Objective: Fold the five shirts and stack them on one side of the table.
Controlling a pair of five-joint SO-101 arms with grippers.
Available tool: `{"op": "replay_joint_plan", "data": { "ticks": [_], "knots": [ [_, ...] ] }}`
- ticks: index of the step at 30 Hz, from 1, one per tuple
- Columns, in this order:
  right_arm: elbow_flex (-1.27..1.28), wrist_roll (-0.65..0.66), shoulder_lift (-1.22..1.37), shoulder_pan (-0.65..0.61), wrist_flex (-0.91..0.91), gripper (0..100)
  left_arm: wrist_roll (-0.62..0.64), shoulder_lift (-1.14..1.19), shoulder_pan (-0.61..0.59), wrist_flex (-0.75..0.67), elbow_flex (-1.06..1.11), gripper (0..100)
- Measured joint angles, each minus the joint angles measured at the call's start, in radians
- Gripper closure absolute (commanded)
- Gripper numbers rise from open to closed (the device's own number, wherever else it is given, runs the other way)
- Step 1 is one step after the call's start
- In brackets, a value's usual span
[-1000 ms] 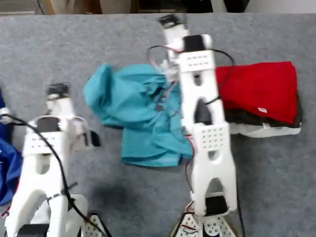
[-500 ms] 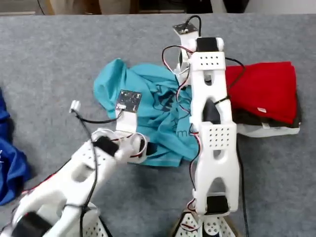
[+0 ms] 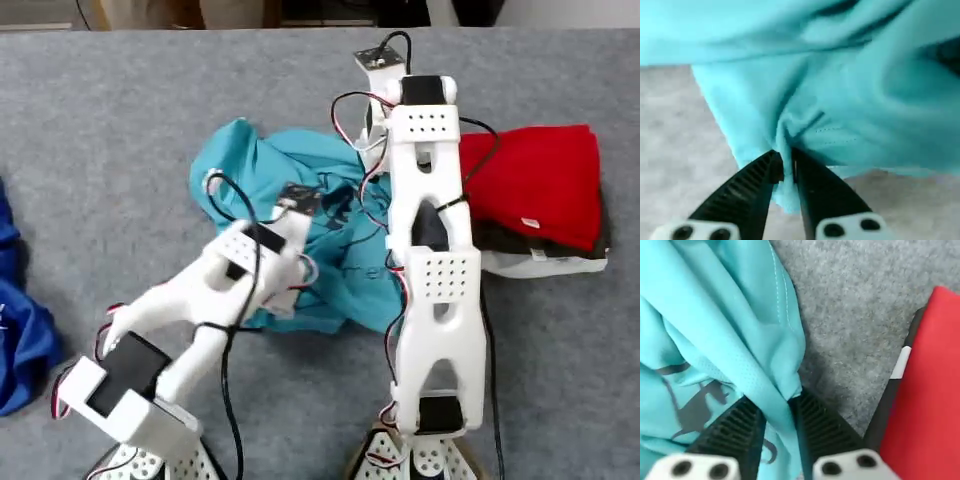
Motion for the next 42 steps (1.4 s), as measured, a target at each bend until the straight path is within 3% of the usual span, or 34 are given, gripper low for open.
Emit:
{"op": "replay_joint_plan", "data": {
  "ticks": [3,7,11,15,21,25,31,37,42],
  "knots": [
    [0.015,0.000,-0.014,0.000,0.000,99.0,-0.083,-0.117,-0.132,0.058,0.000,98],
    [0.126,0.057,-0.130,-0.012,0.000,99.0,-0.186,-0.328,-0.396,0.074,-0.002,98],
    [0.351,0.077,-0.325,-0.089,0.000,99.0,-0.308,-0.453,-0.629,0.048,-0.008,98],
    [0.661,0.080,-0.545,-0.164,0.000,99.0,-0.400,-0.454,-0.753,-0.031,-0.003,98],
    [1.083,0.078,-0.859,-0.290,-0.002,97.5,-0.431,-0.331,-0.835,-0.183,0.011,98],
    [1.244,0.078,-1.042,-0.397,-0.002,84.4,-0.431,-0.178,-0.867,-0.258,-0.041,98],
    [1.338,0.061,-1.214,-0.525,-0.002,69.1,-0.434,0.110,-0.918,-0.270,-0.350,98],
    [1.180,0.063,-1.266,-0.500,-0.002,69.1,-0.434,0.325,-0.924,0.014,-0.721,98],
    [0.916,0.063,-1.060,-0.408,-0.043,69.1,-0.433,0.414,-0.884,0.302,-0.905,98]
  ]
}}
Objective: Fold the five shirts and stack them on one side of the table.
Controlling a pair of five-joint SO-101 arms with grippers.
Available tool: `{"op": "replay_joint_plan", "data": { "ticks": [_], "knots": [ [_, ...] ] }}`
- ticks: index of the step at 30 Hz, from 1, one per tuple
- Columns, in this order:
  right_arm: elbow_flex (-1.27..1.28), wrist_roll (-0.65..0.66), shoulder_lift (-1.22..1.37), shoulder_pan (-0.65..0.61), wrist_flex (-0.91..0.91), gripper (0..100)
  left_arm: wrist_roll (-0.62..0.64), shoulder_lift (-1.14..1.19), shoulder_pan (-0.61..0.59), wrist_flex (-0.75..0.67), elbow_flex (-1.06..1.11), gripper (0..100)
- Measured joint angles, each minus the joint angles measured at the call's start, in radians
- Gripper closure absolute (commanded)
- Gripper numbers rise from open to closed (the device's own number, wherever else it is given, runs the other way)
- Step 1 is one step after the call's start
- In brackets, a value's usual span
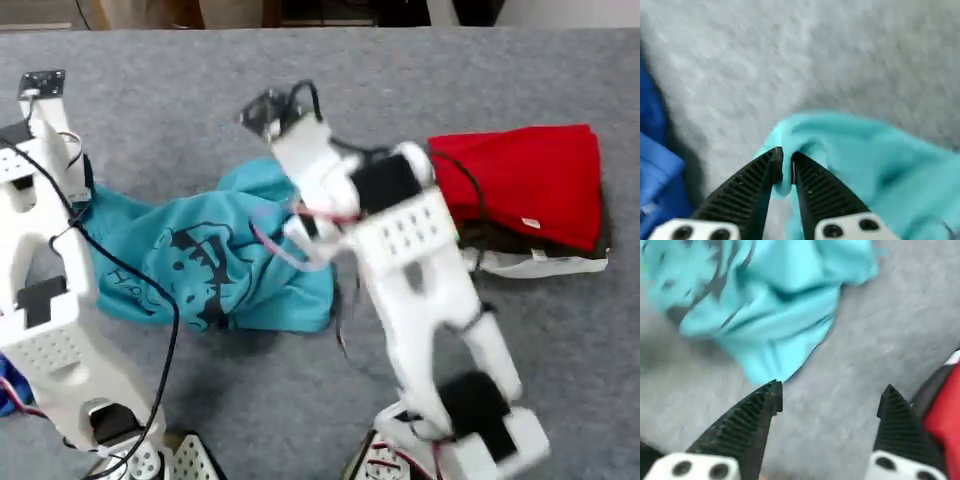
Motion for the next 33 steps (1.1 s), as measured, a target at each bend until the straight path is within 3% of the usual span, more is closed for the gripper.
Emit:
{"op": "replay_joint_plan", "data": {
  "ticks": [8,13,15,18,25,33],
  "knots": [
    [-0.519,0.000,0.654,0.020,-0.089,69.1,0.000,-0.021,0.020,0.238,-0.043,98],
    [-0.947,0.000,1.086,0.020,-0.048,70.9,-0.041,-0.112,0.020,0.269,0.060,98],
    [-1.119,0.000,1.231,0.020,-0.009,79.3,-0.052,-0.152,0.020,0.269,0.115,98],
    [-1.339,-0.011,1.389,0.023,0.026,99.6,-0.055,-0.219,0.020,0.269,0.180,98],
    [-1.407,-0.048,1.376,0.080,0.043,99.4,-0.055,-0.422,0.020,0.273,0.273,98],
    [-1.409,-0.054,1.014,0.189,0.046,99.4,-0.055,-0.608,0.018,0.275,0.391,98]
  ]
}}
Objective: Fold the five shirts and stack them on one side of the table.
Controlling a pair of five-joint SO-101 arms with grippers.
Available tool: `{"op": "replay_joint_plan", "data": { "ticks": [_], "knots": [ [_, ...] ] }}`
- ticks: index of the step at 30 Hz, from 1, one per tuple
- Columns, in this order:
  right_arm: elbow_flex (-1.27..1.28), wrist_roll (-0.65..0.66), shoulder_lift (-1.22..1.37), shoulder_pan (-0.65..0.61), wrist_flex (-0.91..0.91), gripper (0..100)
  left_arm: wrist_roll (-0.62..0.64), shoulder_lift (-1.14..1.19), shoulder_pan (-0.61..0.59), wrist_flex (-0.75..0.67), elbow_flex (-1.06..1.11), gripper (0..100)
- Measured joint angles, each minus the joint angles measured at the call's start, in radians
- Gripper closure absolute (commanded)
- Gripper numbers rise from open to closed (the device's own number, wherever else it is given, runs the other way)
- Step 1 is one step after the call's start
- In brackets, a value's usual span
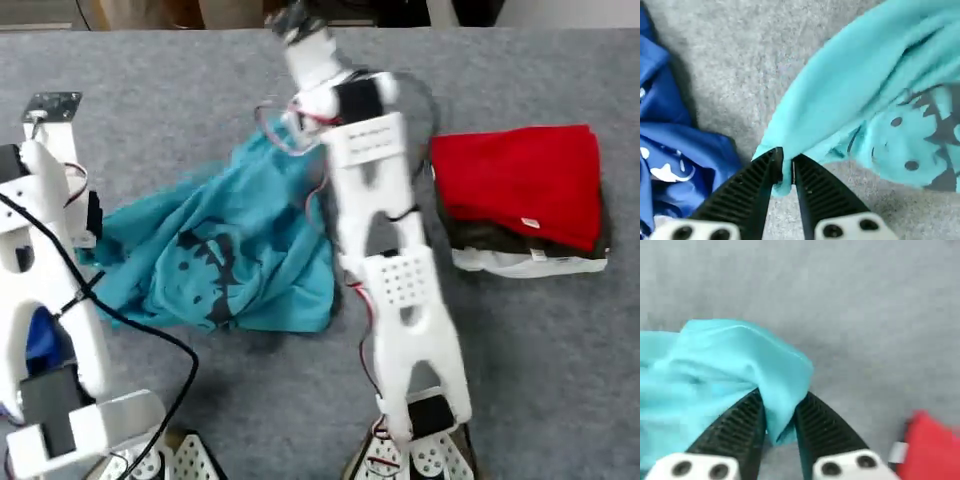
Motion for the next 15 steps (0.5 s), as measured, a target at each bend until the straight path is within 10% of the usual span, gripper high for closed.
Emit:
{"op": "replay_joint_plan", "data": {
  "ticks": [15],
  "knots": [
    [0.084,0.075,-0.678,0.064,0.002,99.4,0.000,-0.006,-0.008,-0.224,0.249,80]
  ]
}}
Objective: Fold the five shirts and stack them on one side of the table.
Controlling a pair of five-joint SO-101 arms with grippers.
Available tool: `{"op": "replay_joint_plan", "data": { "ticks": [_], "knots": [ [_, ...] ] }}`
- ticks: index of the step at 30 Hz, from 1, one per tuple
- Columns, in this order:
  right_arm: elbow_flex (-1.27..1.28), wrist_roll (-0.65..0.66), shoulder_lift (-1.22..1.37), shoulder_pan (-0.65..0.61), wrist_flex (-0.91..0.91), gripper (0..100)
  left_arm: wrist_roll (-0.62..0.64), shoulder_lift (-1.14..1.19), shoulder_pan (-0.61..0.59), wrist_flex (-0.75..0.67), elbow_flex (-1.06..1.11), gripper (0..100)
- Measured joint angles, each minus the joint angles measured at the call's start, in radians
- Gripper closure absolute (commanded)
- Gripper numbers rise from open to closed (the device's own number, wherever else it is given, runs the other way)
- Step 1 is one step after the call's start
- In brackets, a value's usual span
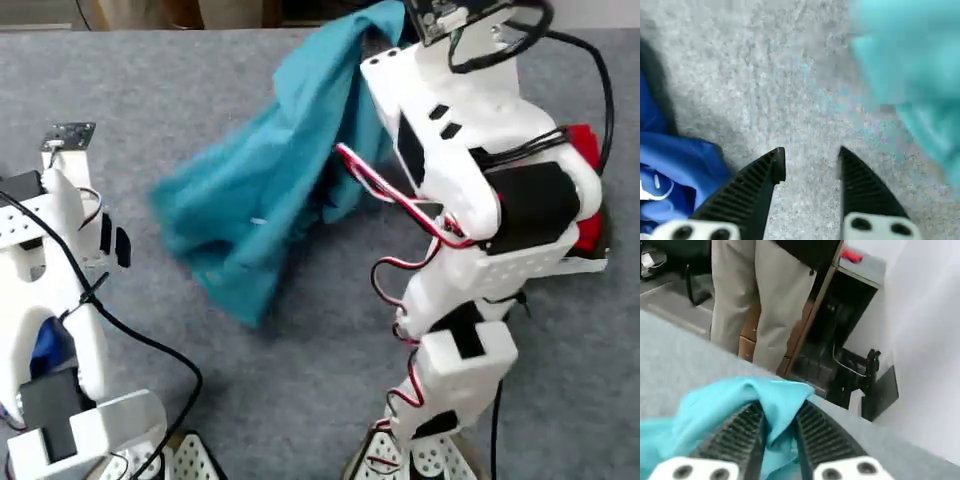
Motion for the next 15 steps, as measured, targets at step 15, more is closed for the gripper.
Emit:
{"op": "replay_joint_plan", "data": {
  "ticks": [15],
  "knots": [
    [0.652,0.078,-0.043,0.003,-0.095,99.5,0.095,-0.025,0.255,0.121,0.061,82]
  ]
}}
